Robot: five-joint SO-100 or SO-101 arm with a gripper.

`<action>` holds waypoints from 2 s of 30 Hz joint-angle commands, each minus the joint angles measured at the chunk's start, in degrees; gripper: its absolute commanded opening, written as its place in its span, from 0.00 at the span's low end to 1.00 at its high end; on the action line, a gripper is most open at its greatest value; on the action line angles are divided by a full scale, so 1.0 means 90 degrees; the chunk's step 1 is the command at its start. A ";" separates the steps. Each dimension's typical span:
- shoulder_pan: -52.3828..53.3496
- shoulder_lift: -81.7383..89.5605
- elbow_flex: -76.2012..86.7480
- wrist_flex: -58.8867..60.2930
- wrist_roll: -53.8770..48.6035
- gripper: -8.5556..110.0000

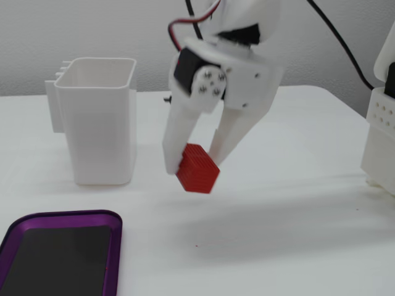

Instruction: Pick up the cube and place it in the box.

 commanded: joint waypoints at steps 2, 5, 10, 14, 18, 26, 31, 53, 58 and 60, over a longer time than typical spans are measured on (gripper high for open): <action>-0.0342 0.1328 0.0010 -0.1084 0.1270 0.07; -0.0313 0.1377 0.0342 -0.2314 0.1641 0.07; -0.0313 0.0732 0.0889 -0.4678 0.1943 0.07; -0.0313 -0.0361 0.0869 -0.5898 0.1943 0.07; -0.0322 -0.1309 0.0645 -0.6416 0.1943 0.07; 0.0010 -0.2441 -0.0254 -0.6494 0.1943 0.07; 0.0068 -0.2822 -0.0264 -0.6445 0.1895 0.07; 0.0049 -0.2490 -0.0244 -0.6416 0.1914 0.19; 0.0049 -0.1436 -0.0205 -0.6387 0.1895 0.19; 0.0049 -0.0820 -0.0195 -0.6074 0.1885 0.19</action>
